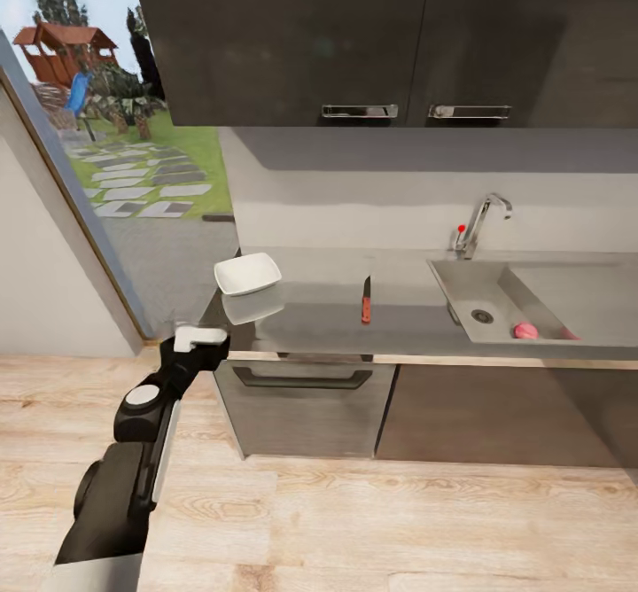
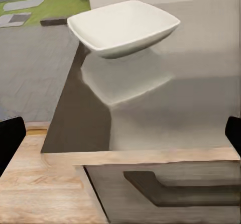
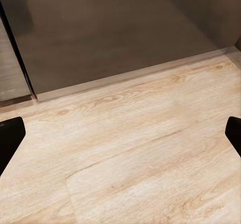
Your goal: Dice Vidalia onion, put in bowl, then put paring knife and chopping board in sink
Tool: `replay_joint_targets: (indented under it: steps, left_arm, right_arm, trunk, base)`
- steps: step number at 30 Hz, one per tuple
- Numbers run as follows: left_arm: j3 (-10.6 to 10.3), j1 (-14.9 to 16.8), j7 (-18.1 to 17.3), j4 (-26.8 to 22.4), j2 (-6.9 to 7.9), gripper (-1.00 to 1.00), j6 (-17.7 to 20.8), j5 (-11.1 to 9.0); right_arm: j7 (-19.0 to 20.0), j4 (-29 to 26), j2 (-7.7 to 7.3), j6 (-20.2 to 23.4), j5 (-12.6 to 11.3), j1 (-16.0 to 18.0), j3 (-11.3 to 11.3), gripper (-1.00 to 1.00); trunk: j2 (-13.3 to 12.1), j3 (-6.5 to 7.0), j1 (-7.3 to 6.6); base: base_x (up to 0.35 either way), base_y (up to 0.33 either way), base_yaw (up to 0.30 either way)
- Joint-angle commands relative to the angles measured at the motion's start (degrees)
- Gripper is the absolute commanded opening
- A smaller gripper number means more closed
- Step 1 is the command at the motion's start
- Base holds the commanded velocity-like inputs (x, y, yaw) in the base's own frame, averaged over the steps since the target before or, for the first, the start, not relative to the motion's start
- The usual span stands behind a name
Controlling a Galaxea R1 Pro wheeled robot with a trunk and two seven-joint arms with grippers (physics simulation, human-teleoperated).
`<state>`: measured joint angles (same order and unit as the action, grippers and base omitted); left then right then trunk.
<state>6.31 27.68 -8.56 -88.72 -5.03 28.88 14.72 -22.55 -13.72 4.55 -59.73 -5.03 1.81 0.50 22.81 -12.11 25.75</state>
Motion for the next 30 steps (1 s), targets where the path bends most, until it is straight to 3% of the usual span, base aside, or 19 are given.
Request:
replay_joint_targets:
  steps: [1,5,10,11,13,20,23,25,30]
  left_arm:
    - [0.1,-0.7,-0.6,-0.1,-0.06,1.0,-0.7,0.5]
    - [0.1,-4.9,-0.6,-0.1,-0.06,1.0,-6.1,0.3]
    - [0.3,-8.6,-0.6,-0.1,-0.06,1.0,-8.8,0.2]
    - [0.5,-11.4,-0.6,-0.1,-0.06,1.0,-11.7,-0.3]
    - [0.9,-13.0,-0.7,-0.1,-0.06,1.0,-14.0,-0.8]
    - [3.8,-18.0,-2.3,-0.1,-0.06,1.0,-17.7,-2.8]
    - [6.0,-19.6,-6.2,-0.1,-0.17,1.0,-19.9,-3.4]
    - [9.5,-20.7,-9.7,0.2,-1.08,1.0,-20.8,-3.6]
    - [10.6,-20.9,-10.3,1.0,-1.58,1.0,-19.3,-3.6]
  right_arm:
    - [0.4,0.0,0.02,-0.3,-0.5,0.0,0.0,1.0]
    - [0.4,0.0,0.0,-0.3,-0.5,0.0,0.0,1.0]
    - [0.4,0.0,0.01,-0.3,-0.5,0.0,0.0,1.0]
    - [0.4,0.0,0.02,-0.3,-0.5,0.0,0.0,1.0]
    - [0.4,0.0,0.02,-0.3,-0.5,0.0,0.0,1.0]
    - [0.4,0.0,0.02,-0.3,-0.5,0.0,0.0,1.0]
    - [0.4,0.0,0.02,-0.3,-0.5,0.0,0.0,1.0]
    - [0.4,0.0,0.02,-0.3,-0.5,0.0,0.0,1.0]
    - [0.4,0.0,0.02,-0.3,-0.5,0.0,0.0,1.0]
  trunk:
    - [0.1,-0.11,0.03]
    - [0.1,-0.11,0.03]
    - [0.1,-0.11,0.03]
    - [0.1,-0.11,0.03]
    - [0.1,-0.11,0.03]
    - [0.1,-0.11,0.03]
    - [0.1,-0.11,0.03]
    - [0.1,-0.11,0.03]
    - [0.1,-0.11,0.03]
  base:
    - [0.0,0.0,0.0]
    - [0.0,0.0,0.0]
    - [0.0,0.0,0.0]
    - [0.0,0.0,0.0]
    - [0.0,0.0,0.0]
    - [0.0,0.0,0.0]
    - [0.0,0.0,0.0]
    - [0.0,0.0,0.0]
    - [0.0,0.0,0.0]
